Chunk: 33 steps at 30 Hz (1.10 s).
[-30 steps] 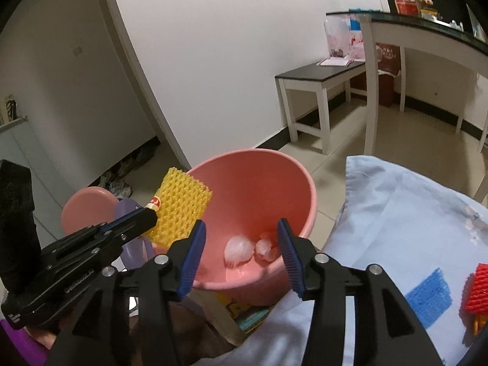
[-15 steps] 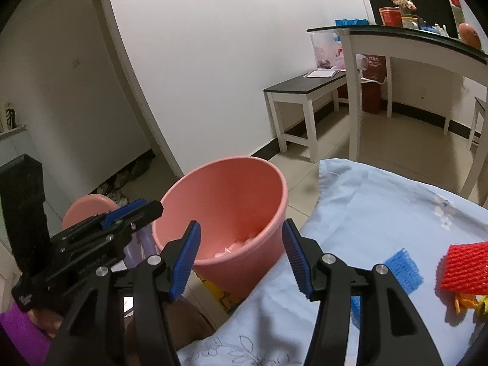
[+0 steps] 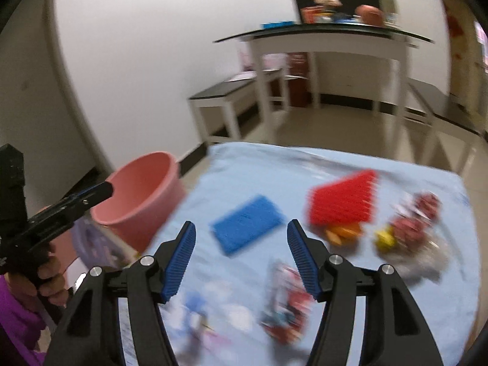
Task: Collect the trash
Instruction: 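Move both tools back over the table toward the remaining trash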
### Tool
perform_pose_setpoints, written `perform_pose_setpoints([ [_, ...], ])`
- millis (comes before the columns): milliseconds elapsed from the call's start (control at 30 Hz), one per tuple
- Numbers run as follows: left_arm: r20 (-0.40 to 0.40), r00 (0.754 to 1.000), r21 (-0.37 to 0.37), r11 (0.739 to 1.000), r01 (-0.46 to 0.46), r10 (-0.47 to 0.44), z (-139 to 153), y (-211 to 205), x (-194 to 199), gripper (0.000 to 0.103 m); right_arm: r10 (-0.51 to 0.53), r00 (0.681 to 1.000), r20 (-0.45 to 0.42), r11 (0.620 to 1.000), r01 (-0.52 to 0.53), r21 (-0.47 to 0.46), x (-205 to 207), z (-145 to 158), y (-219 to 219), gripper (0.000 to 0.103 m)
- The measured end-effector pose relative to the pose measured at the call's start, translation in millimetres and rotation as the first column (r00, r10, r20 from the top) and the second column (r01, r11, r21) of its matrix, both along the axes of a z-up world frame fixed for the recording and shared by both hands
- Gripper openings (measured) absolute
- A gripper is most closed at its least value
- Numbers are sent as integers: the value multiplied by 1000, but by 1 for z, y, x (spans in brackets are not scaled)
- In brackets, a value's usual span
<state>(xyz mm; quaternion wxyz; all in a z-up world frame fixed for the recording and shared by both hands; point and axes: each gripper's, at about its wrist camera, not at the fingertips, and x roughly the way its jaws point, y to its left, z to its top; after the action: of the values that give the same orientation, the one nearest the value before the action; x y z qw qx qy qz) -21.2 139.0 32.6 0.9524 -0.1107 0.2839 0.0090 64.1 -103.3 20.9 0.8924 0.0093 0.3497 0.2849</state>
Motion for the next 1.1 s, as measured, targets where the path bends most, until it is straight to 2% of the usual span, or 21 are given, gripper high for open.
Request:
perform_pose_setpoints([
  [100, -23, 998, -2, 998, 61, -61, -7, -18, 9, 37, -55, 998, -27, 998, 54, -17, 3, -12, -25, 61],
  [300, -87, 987, 20, 990, 137, -135, -20, -45, 26, 37, -75, 995, -68, 997, 73, -34, 3, -27, -51, 50],
  [433, -154, 975, -27, 987, 155, -158, -35, -48, 42, 37, -51, 993, -106, 998, 48, -36, 1, -37, -53, 41],
  [567, -181, 968, -30, 985, 172, -174, -42, -51, 55, 37, -30, 992, -125, 999, 28, -20, -1, -44, -53, 41],
  [767, -228, 955, 22, 979, 200, -190, -54, -58, 83, 37, -6, 990, -138, 1000, 6, -2, -1, -46, -54, 41],
  [1100, -327, 930, 57, 978, 199, -171, -93, -60, 119, 37, 2, 986, -164, 1000, -3, -6, 1, -50, -60, 41],
])
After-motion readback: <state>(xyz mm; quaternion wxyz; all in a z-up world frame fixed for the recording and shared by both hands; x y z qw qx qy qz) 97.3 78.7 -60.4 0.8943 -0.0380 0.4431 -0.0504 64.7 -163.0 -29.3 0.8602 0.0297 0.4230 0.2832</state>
